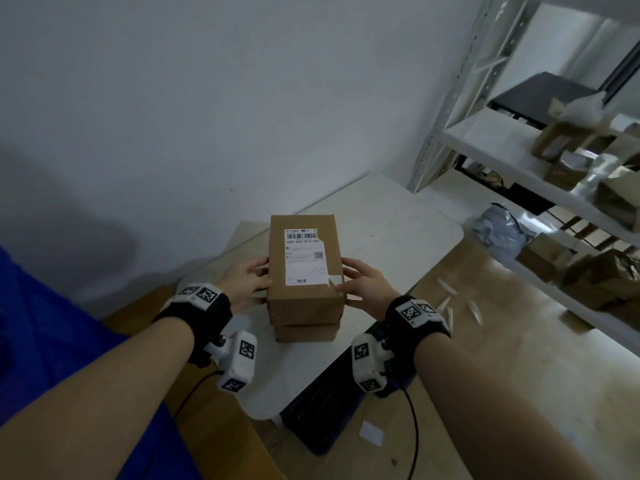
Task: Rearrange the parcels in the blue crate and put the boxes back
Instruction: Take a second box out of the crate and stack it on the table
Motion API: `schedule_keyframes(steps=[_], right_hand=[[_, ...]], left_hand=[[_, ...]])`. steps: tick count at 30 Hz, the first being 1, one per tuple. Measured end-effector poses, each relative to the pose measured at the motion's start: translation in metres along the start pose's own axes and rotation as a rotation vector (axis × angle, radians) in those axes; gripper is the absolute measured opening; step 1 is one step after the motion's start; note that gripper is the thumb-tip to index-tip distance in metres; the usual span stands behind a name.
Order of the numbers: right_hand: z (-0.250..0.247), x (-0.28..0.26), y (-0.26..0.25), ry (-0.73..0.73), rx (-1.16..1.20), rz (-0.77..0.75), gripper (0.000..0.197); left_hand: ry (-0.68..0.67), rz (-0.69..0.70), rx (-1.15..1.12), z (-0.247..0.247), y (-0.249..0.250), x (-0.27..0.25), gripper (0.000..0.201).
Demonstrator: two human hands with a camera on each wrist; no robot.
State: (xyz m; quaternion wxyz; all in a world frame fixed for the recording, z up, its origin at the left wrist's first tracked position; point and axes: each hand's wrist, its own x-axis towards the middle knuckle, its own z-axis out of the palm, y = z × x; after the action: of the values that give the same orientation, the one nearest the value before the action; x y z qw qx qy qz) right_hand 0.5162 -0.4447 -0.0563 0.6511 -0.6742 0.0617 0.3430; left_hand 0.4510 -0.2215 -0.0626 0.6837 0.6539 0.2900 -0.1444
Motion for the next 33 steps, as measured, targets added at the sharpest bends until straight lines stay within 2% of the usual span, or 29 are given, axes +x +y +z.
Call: schedule_keyframes(steps=[7,11,13,16,19,22,25,33], right_hand=[[0.001,0.005,0.005,0.025,-0.007,-0.013,0.07],[0.0,0.004,0.005,0.04,-0.032,-0.004,0.069],[0.003,0.001,0.003,0.063,-0.121,-0.015,0.068],[0.009,-0.011,-0.008,0.157,-0.46,-0.175,0.058],[0.018,-0.03,-0.025,0.203,-0.751,-0.306,0.05],[0.033,-0.05,-0.046,0.183,-0.961,-0.374,0.046],[0.05,-0.066,-0.065,0.171,-1.108,-0.445,0.044],[0.113,-0.12,-0.104,0.149,-1.198,-0.625,0.041]], left_hand=[[-0.018,0.046,-0.066,0.005,-0.003,0.003,0.058],[0.031,0.06,0.003,0.003,0.0,0.004,0.057],[0.072,0.064,0.105,0.004,0.003,0.002,0.054],[0.153,0.084,0.33,0.008,0.016,-0.011,0.048],[0.209,0.201,0.711,0.011,0.037,-0.032,0.042],[0.237,0.321,0.95,0.01,0.061,-0.057,0.037],[0.259,0.413,1.069,0.002,0.081,-0.083,0.037],[0.403,0.544,1.161,-0.042,0.109,-0.168,0.038]])
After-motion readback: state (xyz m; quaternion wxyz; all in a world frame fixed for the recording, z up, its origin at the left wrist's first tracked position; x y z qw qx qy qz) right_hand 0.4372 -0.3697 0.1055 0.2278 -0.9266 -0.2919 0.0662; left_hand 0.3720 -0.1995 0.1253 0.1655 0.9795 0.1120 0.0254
